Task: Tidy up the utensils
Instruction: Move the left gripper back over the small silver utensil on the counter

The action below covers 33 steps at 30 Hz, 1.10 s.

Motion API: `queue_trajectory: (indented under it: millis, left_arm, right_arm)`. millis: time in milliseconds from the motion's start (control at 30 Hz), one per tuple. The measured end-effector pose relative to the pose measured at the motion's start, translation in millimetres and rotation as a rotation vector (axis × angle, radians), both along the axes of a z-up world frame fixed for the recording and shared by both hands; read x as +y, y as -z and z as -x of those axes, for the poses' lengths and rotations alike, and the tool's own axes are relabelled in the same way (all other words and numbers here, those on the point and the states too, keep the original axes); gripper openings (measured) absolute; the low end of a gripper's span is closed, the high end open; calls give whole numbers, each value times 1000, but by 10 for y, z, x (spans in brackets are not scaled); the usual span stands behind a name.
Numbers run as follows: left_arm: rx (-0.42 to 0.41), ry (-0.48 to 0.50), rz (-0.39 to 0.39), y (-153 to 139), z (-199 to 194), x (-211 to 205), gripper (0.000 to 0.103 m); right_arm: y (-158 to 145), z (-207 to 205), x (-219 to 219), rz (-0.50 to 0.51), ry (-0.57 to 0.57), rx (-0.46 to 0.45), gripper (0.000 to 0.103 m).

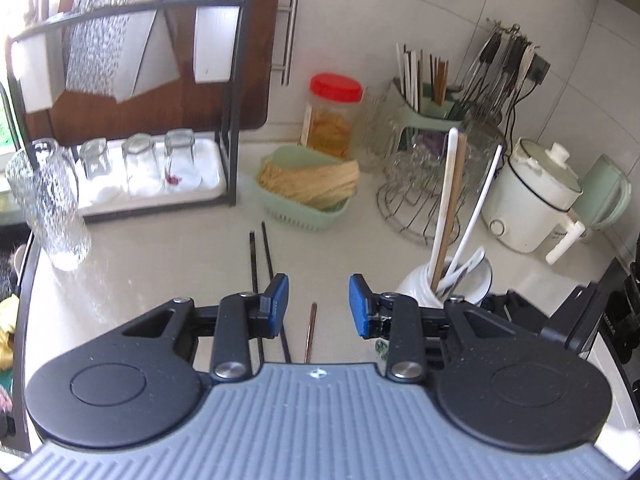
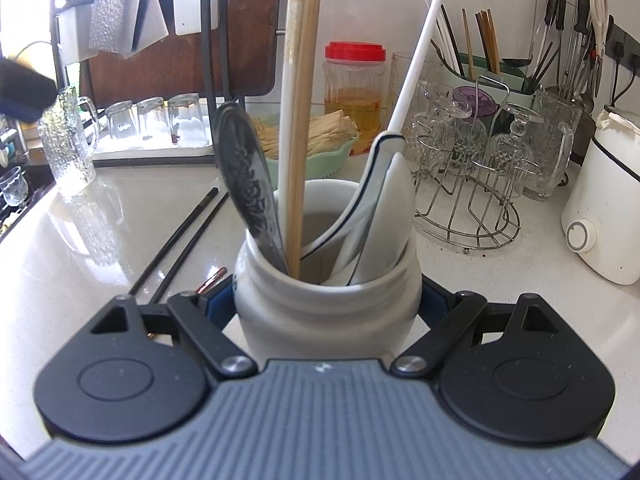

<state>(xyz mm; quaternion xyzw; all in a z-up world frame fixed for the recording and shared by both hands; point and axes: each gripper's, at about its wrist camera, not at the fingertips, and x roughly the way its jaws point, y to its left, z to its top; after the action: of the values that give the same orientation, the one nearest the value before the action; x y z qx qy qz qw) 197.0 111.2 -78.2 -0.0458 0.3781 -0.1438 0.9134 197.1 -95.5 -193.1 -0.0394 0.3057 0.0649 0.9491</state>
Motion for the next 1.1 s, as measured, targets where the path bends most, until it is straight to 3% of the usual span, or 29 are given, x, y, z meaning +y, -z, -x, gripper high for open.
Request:
queue_trajectory:
  millis: [200, 467, 833, 933, 1100]
  left_arm:
    - [39, 6, -14, 111, -2, -56, 39]
    - [93, 35, -40, 270, -31, -220, 49]
    - [234, 94, -45, 701, -164, -430, 49]
    - [258, 148, -74, 845, -170, -536, 49]
    - [285, 318, -109, 1039, -120, -774, 49]
  right_arm:
    - [7, 5, -27, -1, -9, -6, 91]
    - [3, 3, -85, -1, -4, -6, 91]
    - [22, 87, -278, -7, -14, -17, 91]
    - [23, 102, -308, -6, -23, -19, 91]
    - [25, 120, -365, -9, -30, -23, 91]
